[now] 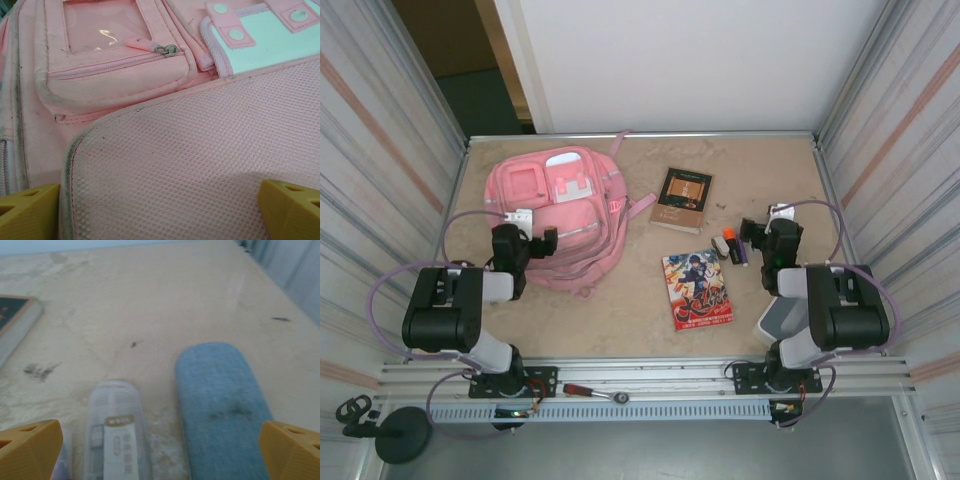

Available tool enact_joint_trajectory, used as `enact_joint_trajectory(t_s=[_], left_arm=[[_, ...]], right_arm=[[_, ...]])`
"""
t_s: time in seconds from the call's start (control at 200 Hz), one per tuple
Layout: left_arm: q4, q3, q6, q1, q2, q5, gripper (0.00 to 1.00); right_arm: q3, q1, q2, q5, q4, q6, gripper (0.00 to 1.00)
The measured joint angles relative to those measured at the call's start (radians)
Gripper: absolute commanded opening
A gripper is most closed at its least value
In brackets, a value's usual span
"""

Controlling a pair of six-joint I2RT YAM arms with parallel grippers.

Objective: Pack books, pencil case, and school supplies into a backpack

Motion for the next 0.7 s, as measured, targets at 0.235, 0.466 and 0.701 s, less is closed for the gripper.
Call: enact_joint_trajectory(t_s=[0.235,0.466,0.701], left_arm=[[0.000,0.000,0.000,0.000,0.000,0.003,0.99],[-0.232,0.035,-0.085,0.002,-0.195,-0.104,0.99],[-0.549,0.161,-0.406,-0.142,-0.481,-0.108,0.99]], right_arm=[[0.111,-0.040,-0.331,0.000,-0.332,0.202,0.99],[0.143,-0.006,-0.460,-0.273,-0.510,0.333,0.99],[0.248,0.268,-0.387,-0.290,-0.686,0.352,0.99]])
